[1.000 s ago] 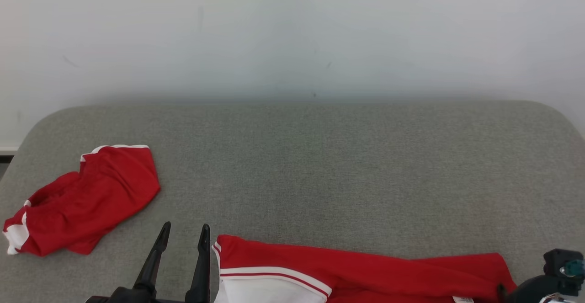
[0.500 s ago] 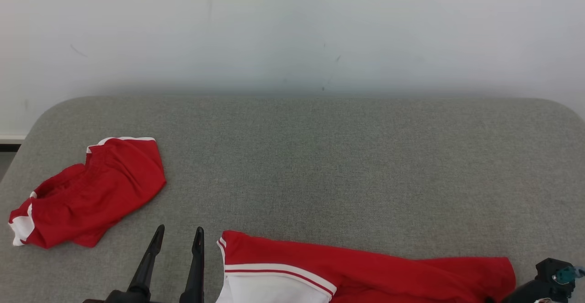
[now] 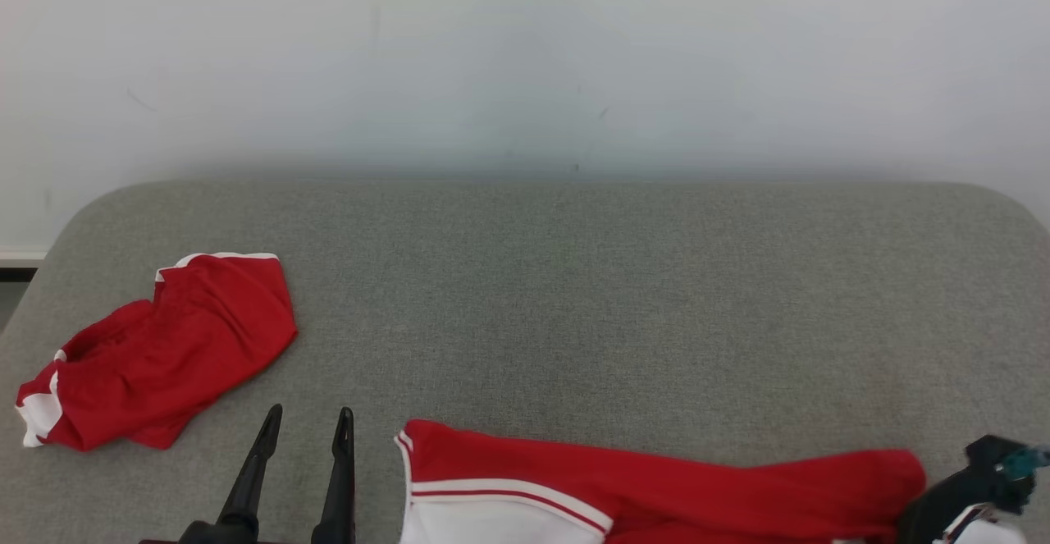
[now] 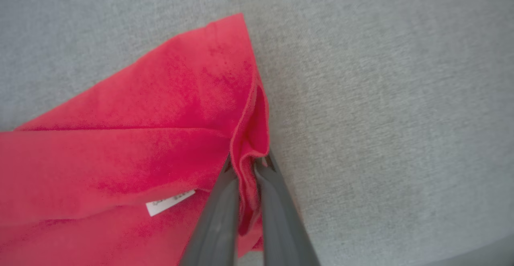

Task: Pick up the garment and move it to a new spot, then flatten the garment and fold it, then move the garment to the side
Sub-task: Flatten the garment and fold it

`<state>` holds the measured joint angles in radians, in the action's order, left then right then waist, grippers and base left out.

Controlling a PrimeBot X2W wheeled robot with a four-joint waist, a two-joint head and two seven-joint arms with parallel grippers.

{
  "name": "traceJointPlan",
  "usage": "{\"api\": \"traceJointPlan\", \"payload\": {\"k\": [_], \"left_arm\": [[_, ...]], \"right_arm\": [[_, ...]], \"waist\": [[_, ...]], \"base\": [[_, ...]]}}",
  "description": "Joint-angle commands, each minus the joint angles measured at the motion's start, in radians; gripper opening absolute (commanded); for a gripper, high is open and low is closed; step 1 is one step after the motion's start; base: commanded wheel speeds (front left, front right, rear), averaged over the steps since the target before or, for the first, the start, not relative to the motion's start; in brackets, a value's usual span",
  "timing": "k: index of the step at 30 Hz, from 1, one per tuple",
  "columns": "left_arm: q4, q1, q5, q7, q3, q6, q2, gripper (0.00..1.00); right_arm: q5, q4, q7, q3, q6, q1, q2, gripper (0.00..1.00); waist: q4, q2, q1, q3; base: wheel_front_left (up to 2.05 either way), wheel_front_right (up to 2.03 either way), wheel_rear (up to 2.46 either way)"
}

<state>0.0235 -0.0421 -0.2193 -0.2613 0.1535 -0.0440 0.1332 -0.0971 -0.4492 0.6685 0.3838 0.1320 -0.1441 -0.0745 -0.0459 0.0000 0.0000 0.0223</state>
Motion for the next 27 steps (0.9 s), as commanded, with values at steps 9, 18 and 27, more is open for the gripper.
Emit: {"api": "traceJointPlan", "payload": {"k": [9,18,27], "left_arm": [[0.027,0.013,-0.001,-0.004,0.014,-0.017,-0.016,1.00],[0.034,0.014,-0.001,-0.004,0.016,-0.022,-0.032,1.00],[0.035,0.009,0.001,-0.004,0.013,-0.024,-0.046,1.00]], "right_arm": [[0.107,0.097,-0.039,0.202,-0.003,-0.055,-0.039,0.00],[0.068,0.243,0.077,0.195,-0.002,0.014,-0.032,0.00],[-0.245,0.524,0.287,-0.167,-0.003,0.149,-0.017,0.00]], "waist": [[0.014,0.0000,0.0000,0.014],[0.025,0.0000,0.0000,0.026],[0.047,0.0000,0.0000,0.039]], "base": [[0.00,0.00,0.00],[0.00,0.00,0.00],[0.00,0.00,0.00]]}}
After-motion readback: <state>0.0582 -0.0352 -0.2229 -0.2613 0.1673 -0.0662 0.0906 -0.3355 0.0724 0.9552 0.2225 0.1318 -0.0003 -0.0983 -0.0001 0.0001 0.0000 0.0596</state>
